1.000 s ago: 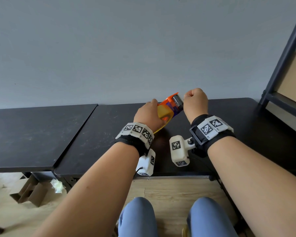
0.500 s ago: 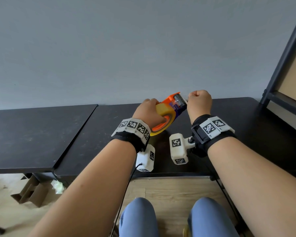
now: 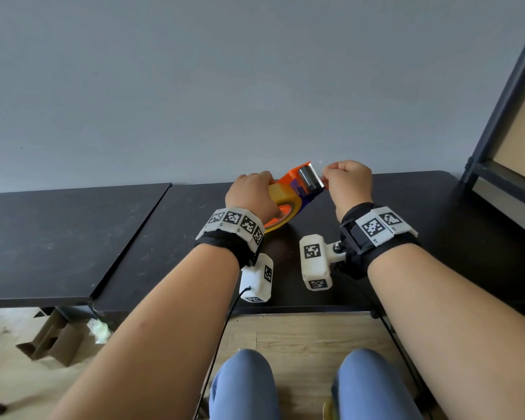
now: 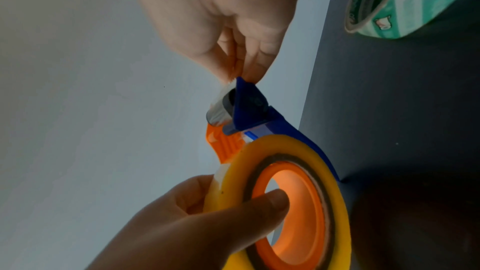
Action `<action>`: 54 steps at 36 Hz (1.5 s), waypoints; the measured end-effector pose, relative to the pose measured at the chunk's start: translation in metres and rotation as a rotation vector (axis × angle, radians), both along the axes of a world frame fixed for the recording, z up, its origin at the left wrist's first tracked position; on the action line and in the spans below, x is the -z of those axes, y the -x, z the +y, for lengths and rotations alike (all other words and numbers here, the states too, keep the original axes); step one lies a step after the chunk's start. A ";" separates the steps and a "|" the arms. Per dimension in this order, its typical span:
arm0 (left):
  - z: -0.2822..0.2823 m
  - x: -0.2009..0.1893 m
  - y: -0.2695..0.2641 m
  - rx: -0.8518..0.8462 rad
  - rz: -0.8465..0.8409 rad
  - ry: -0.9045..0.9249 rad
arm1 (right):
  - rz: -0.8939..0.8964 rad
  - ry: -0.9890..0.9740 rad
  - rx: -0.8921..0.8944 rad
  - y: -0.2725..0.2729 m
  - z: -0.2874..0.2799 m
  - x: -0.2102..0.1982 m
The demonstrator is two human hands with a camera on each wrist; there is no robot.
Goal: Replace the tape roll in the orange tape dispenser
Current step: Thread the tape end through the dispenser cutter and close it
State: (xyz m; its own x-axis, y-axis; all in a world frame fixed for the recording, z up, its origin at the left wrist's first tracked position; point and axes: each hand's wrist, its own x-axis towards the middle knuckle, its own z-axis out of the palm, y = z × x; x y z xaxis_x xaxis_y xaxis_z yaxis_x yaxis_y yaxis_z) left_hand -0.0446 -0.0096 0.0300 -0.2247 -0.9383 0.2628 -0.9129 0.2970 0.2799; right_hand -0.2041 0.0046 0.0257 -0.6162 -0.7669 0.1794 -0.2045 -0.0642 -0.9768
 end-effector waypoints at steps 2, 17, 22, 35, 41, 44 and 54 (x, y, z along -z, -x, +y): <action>0.000 0.001 -0.001 -0.003 0.006 0.010 | -0.029 -0.006 -0.014 0.000 0.001 -0.001; -0.003 0.006 -0.004 -0.019 0.063 0.012 | -0.187 -0.044 -0.176 -0.007 0.014 -0.012; -0.004 0.009 -0.006 -0.034 0.051 0.029 | -0.241 -0.061 -0.172 -0.011 0.017 -0.017; 0.004 0.001 -0.010 0.009 -0.007 -0.005 | -0.383 -0.203 -0.217 -0.009 0.016 -0.023; 0.006 -0.003 -0.016 0.000 0.020 -0.041 | -0.394 -0.182 -0.307 -0.010 0.019 -0.023; 0.006 -0.005 -0.019 -0.006 0.042 -0.076 | -0.366 -0.170 -0.288 -0.009 0.015 -0.022; 0.003 -0.009 -0.020 0.102 0.165 -0.141 | 0.168 -0.207 -0.477 -0.009 0.015 0.003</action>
State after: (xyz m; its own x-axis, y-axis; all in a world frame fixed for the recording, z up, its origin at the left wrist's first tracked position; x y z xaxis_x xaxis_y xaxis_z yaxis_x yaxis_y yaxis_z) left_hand -0.0249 -0.0064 0.0388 -0.2854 -0.9428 0.1721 -0.8184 0.3332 0.4681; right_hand -0.1952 0.0192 0.0226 -0.1672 -0.9840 0.0610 -0.3538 0.0021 -0.9353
